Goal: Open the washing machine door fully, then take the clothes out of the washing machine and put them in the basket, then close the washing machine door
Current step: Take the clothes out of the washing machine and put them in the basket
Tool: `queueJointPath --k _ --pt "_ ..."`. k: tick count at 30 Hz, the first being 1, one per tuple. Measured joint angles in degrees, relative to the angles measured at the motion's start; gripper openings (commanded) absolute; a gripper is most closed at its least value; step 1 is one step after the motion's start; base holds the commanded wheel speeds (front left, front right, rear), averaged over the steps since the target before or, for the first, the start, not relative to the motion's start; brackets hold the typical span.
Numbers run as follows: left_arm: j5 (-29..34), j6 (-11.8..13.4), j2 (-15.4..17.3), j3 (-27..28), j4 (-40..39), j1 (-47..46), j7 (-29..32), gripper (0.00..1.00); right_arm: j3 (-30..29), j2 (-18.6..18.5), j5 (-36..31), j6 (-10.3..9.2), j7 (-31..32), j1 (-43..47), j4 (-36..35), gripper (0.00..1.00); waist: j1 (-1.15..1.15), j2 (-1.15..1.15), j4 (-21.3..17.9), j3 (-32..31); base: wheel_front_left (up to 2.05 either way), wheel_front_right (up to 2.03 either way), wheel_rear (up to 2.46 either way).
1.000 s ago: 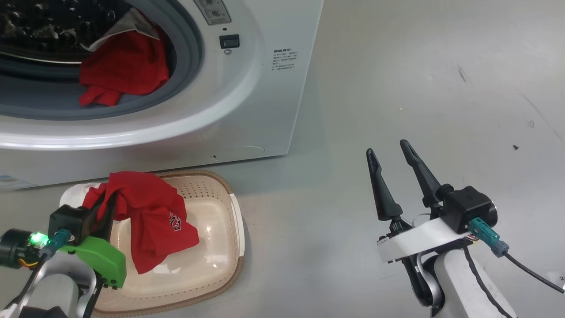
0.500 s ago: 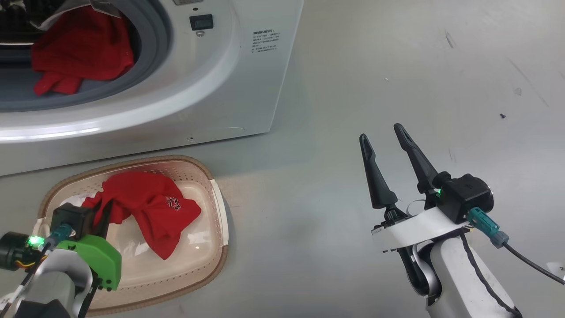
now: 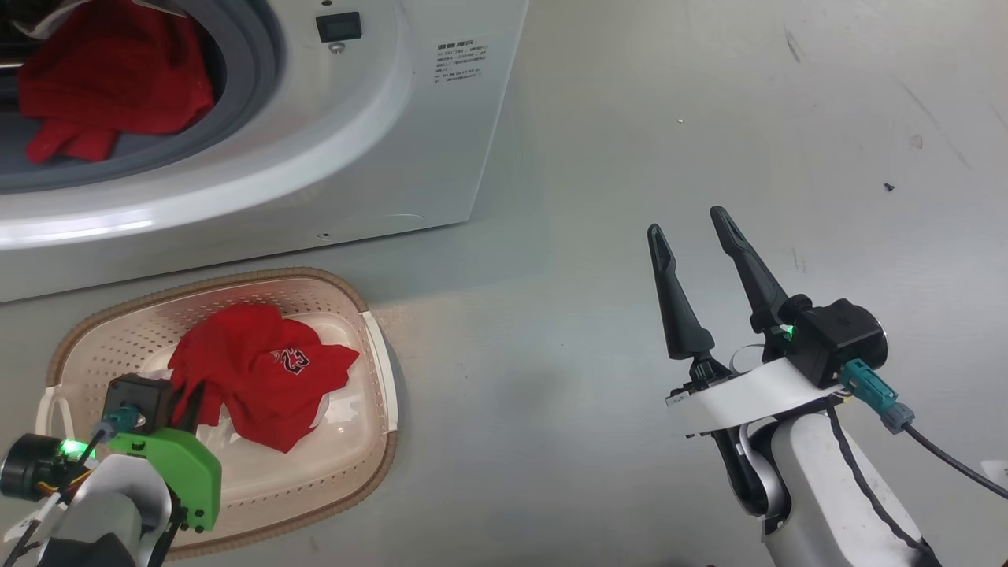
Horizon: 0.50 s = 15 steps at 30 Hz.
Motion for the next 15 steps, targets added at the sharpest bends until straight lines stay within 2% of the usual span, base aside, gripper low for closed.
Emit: queueJointPath --k 3,4,5,6,15 --pt "-0.53 0.00 -0.31 -0.26 0.96 -1.20 -0.01 0.00 0.01 -0.01 -0.01 -0.07 -0.01 -0.04 0.02 1.00 0.00 0.00 0.22 -0.03 0.00 0.00 0.00" --pt "-0.69 0.00 -0.38 -0.41 1.12 -1.59 -0.02 0.35 0.01 -0.01 -0.02 -0.07 0.00 -0.06 0.03 1.00 0.00 0.00 0.31 -0.05 0.00 0.00 0.00" --pt "-0.91 0.00 -0.46 -0.45 1.25 -1.91 -0.05 0.91 0.01 -0.01 -0.02 -0.07 -0.01 -0.07 0.05 1.00 0.00 0.00 0.41 -0.08 0.00 0.00 0.00" --pt "-1.00 0.00 -0.54 -0.45 1.49 -2.16 -0.11 1.00 0.00 -0.01 -0.03 -0.07 -0.01 -0.08 0.10 1.00 0.00 0.00 0.51 -0.12 0.00 0.00 0.00" --pt "-1.47 0.00 -1.66 -0.94 4.81 -2.86 -1.68 1.00 -0.12 -0.01 -0.11 -0.48 0.00 -0.09 0.94 1.00 0.00 0.00 1.37 -1.52 0.00 0.00 0.00"
